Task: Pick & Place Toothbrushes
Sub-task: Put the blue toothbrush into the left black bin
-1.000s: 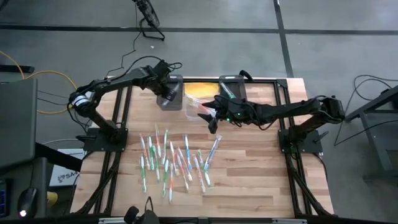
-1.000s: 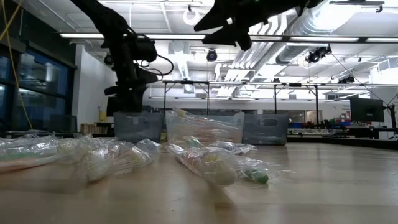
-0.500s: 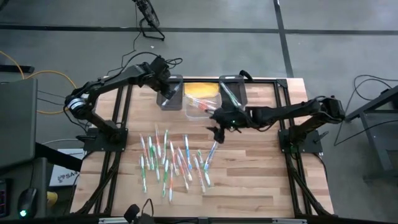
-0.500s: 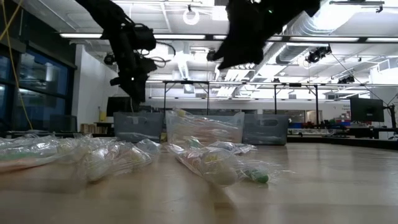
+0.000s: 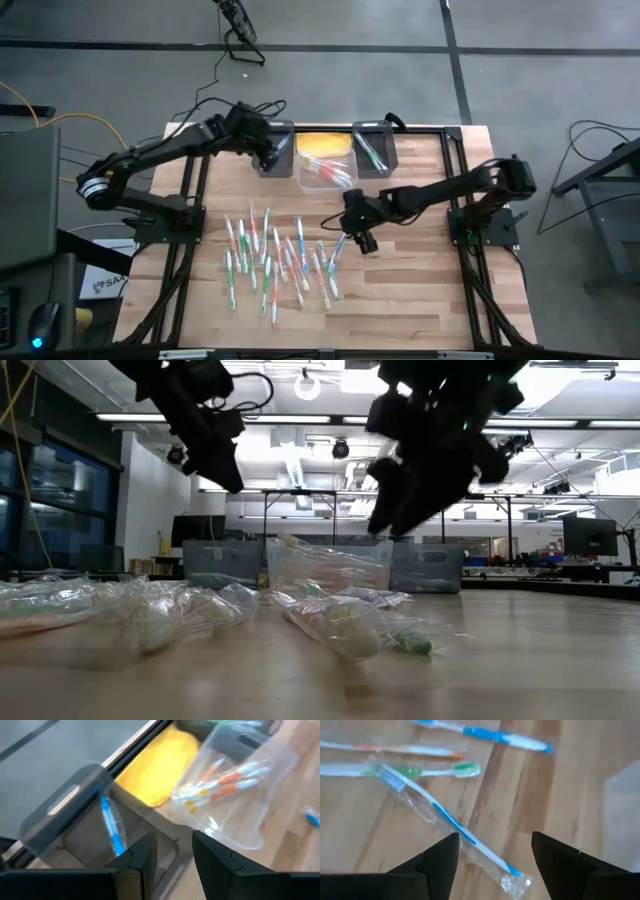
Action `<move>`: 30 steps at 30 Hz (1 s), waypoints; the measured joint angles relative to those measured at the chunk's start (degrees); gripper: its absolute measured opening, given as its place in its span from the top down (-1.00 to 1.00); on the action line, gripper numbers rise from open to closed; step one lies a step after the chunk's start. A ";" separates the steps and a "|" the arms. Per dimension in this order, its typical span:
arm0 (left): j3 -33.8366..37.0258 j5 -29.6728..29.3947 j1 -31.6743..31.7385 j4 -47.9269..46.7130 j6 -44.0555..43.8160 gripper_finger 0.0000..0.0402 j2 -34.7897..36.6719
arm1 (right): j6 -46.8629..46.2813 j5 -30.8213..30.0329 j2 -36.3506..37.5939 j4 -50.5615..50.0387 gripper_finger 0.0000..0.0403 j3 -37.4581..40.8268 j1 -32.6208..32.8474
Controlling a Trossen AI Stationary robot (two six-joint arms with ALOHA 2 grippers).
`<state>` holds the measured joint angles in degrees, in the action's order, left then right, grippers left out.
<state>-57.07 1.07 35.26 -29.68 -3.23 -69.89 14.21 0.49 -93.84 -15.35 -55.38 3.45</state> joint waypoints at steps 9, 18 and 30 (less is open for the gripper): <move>2.81 0.12 -1.57 0.34 -1.40 0.40 1.49 | 2.63 0.05 -9.67 4.13 -0.20 -0.05 0.32; 3.69 0.17 -1.57 1.73 -1.55 0.40 1.47 | -0.22 1.68 -11.58 3.03 0.13 -0.24 0.32; 3.69 1.32 -1.55 2.67 -1.66 0.40 1.47 | -9.63 3.74 -9.94 1.01 0.89 -0.02 0.32</move>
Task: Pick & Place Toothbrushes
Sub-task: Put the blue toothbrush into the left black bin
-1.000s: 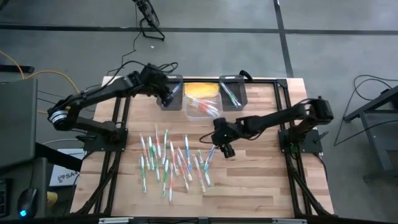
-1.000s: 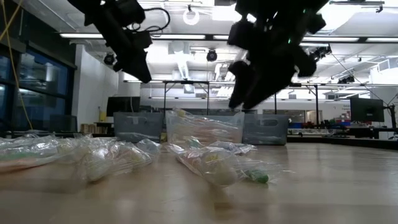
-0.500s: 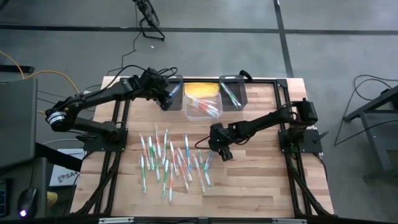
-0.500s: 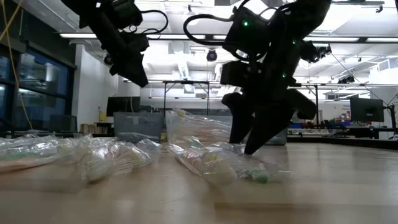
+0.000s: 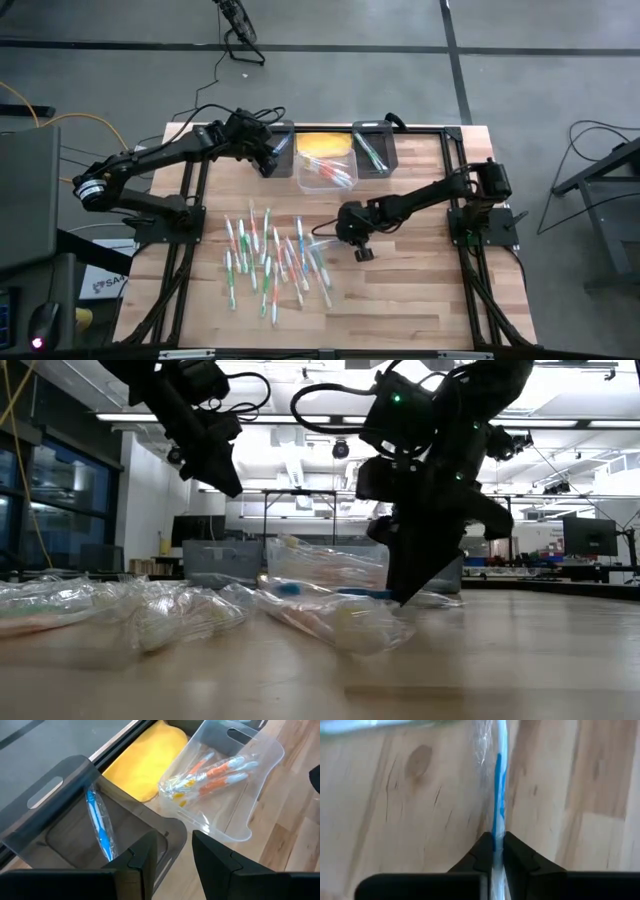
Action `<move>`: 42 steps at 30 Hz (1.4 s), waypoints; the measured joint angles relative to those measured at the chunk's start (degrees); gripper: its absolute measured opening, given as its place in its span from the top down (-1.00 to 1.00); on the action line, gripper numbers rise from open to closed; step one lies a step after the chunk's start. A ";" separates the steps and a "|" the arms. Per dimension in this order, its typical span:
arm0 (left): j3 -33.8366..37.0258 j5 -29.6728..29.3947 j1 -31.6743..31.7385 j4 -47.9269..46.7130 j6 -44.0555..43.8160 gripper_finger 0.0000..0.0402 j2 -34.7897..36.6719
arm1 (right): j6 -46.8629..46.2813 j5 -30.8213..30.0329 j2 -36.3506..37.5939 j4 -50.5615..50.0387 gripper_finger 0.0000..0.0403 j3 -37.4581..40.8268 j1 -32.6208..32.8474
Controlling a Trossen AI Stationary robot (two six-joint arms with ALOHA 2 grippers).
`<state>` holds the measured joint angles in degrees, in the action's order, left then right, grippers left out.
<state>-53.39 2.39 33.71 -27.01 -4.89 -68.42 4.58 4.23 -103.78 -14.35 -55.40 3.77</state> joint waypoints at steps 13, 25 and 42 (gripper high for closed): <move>5.10 11.72 -0.46 11.94 3.92 0.40 -0.15 | -14.66 -15.10 14.36 -7.98 0.91 0.09 2.86; 20.51 31.81 -8.33 52.22 4.84 0.40 -0.15 | -8.16 -25.36 15.78 23.02 0.91 -0.12 0.14; 20.50 24.68 -14.62 62.16 5.96 0.40 -0.15 | -2.94 -22.87 12.28 36.04 0.91 -0.02 -1.31</move>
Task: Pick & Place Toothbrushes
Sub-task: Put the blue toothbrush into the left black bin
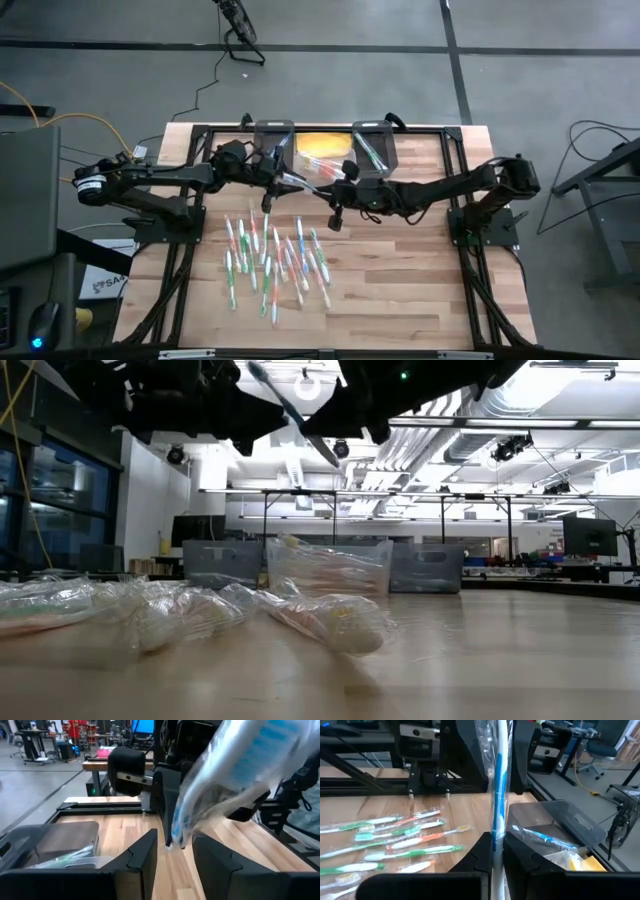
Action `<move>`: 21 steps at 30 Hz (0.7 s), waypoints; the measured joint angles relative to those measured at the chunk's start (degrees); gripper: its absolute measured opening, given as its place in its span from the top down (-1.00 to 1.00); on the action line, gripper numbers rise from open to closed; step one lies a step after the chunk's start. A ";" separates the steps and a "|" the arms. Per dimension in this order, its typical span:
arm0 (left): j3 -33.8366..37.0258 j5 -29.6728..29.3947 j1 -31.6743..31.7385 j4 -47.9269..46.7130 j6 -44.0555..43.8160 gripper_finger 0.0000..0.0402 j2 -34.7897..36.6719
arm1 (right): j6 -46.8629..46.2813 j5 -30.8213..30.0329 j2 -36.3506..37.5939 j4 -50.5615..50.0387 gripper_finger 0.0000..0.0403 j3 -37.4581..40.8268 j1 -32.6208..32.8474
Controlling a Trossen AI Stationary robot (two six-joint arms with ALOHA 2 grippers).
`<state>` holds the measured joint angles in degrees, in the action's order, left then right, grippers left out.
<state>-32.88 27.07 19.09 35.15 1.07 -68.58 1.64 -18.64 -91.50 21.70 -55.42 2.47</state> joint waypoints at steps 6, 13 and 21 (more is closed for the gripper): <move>0.00 0.21 -0.02 2.71 -1.29 0.40 0.00 | 0.27 1.23 -0.91 1.49 0.91 0.00 -1.07; -0.02 0.19 -0.02 2.83 -1.32 0.40 0.00 | 1.22 2.30 -1.91 4.36 0.91 -0.01 -1.92; -0.04 0.07 0.01 2.78 -1.32 0.87 0.00 | 1.39 2.59 -1.90 4.34 0.91 -0.02 -1.89</move>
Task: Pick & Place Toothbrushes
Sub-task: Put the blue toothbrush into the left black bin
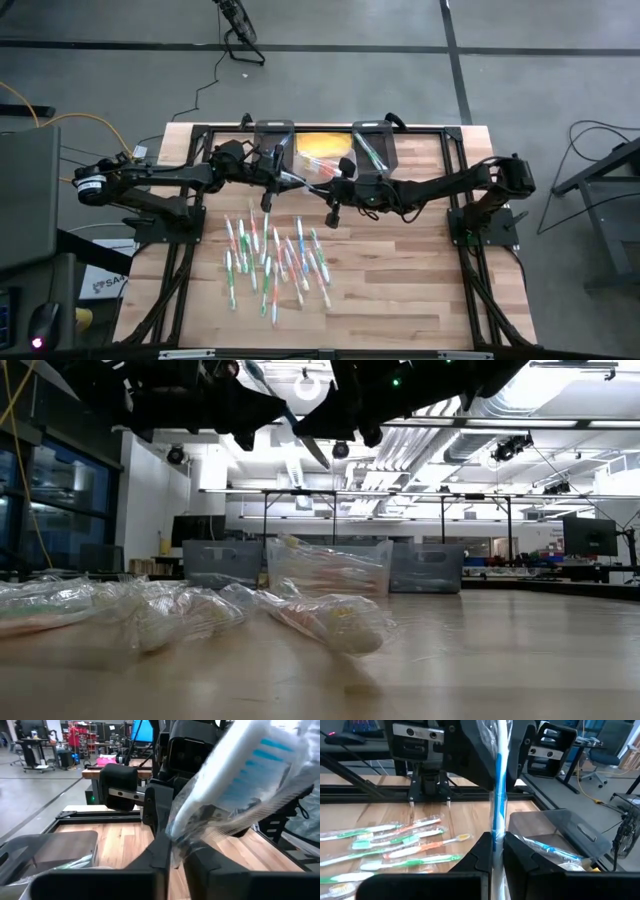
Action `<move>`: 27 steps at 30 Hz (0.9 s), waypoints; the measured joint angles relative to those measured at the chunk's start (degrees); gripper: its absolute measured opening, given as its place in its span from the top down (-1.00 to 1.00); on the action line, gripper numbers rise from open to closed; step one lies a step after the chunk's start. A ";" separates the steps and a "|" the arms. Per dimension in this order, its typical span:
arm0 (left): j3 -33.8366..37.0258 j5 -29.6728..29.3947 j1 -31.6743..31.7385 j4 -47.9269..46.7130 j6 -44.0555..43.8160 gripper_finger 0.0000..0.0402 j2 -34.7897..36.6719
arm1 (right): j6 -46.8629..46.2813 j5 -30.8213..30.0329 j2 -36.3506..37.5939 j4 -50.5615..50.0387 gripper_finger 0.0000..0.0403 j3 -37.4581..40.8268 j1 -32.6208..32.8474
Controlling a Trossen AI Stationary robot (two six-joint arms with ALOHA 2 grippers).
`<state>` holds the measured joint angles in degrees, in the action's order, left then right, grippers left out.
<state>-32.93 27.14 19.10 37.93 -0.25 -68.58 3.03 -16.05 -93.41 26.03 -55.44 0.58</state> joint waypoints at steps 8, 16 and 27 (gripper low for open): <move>0.00 -1.09 -0.01 -0.40 -0.01 0.92 0.00 | -0.55 -0.27 0.02 -0.17 0.78 0.00 0.06; -0.02 -1.89 -0.01 -0.85 -0.02 0.95 0.00 | -7.74 -0.50 0.05 -0.29 0.09 0.00 0.17; -1.25 -17.36 0.06 -10.68 0.66 0.95 0.26 | -16.33 -0.48 8.84 -16.06 -0.43 0.00 0.24</move>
<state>-34.17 9.79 19.16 27.25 0.41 -68.31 -13.31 -16.53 -84.56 9.97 -55.44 0.81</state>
